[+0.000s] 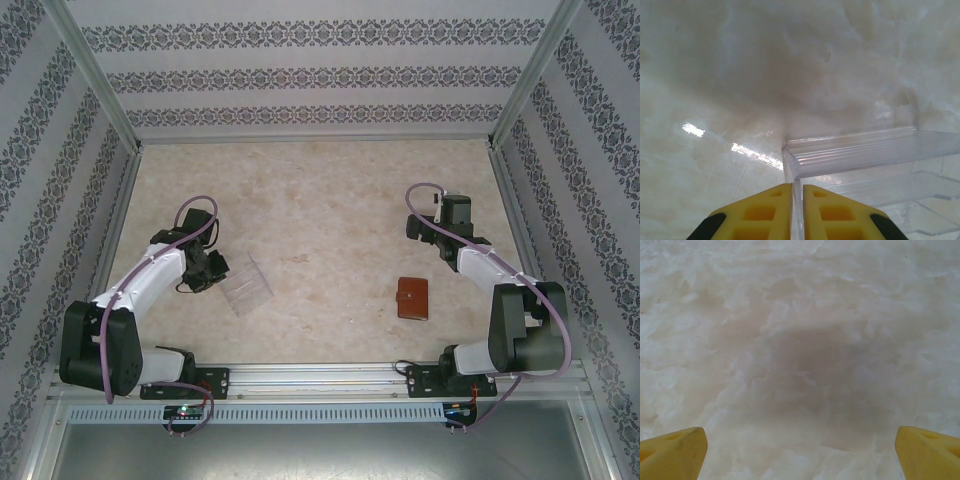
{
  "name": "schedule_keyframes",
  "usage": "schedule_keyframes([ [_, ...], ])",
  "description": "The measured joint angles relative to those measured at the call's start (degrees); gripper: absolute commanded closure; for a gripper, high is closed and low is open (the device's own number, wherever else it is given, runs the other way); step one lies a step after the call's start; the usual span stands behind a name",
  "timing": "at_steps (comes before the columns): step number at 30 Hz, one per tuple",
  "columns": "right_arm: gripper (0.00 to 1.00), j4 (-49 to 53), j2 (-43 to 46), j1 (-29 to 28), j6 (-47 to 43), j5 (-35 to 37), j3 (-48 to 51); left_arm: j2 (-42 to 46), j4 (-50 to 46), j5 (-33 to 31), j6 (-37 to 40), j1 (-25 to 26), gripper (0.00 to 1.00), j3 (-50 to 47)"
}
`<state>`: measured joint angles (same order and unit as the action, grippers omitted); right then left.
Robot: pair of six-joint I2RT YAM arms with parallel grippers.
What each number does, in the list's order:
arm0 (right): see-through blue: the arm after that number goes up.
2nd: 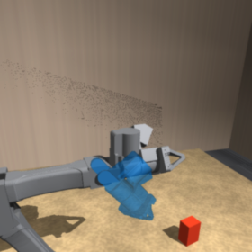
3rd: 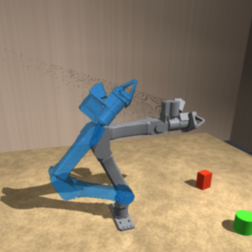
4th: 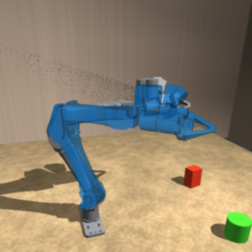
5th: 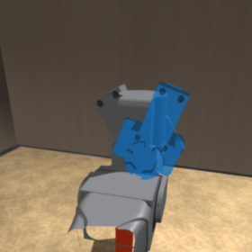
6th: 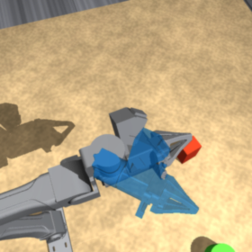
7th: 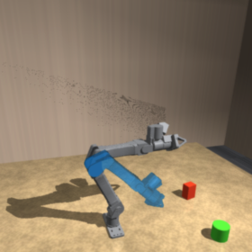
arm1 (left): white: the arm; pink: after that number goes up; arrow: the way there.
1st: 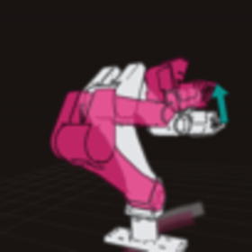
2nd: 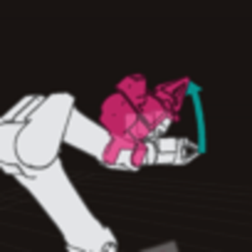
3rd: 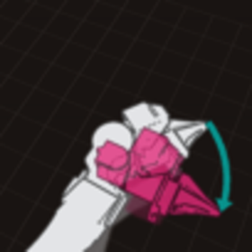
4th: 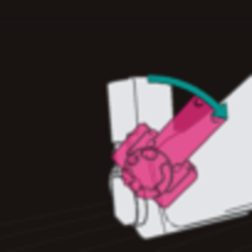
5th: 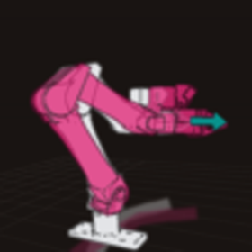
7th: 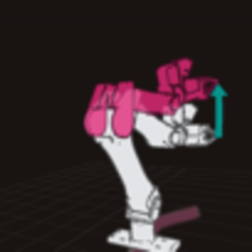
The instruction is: Take the credit cards out of the card holder
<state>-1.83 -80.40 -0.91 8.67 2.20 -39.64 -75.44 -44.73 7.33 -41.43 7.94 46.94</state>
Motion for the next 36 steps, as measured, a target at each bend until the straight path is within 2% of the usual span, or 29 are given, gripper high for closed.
schedule_keyframes([
  [14,0.05,0.28,1.09,0.00,-0.02,-0.02,0.00,-1.79,0.76,0.04,0.48,0.52,0.94,0.50],
  [19,0.05,0.39,1.90,0.00,-0.02,-0.02,-0.02,-3.63,0.20,-0.11,1.18,1.46,0.96,3.39],
  [26,0.07,3.23,3.19,-0.02,0.92,-0.02,-1.84,-11.10,-0.92,-1.33,4.07,4.17,0.97,14.08],
  [36,0.09,10.62,4.85,-0.11,6.91,-0.09,-4.24,-25.99,-1.60,-1.33,8.63,7.74,0.97,31.98],
])
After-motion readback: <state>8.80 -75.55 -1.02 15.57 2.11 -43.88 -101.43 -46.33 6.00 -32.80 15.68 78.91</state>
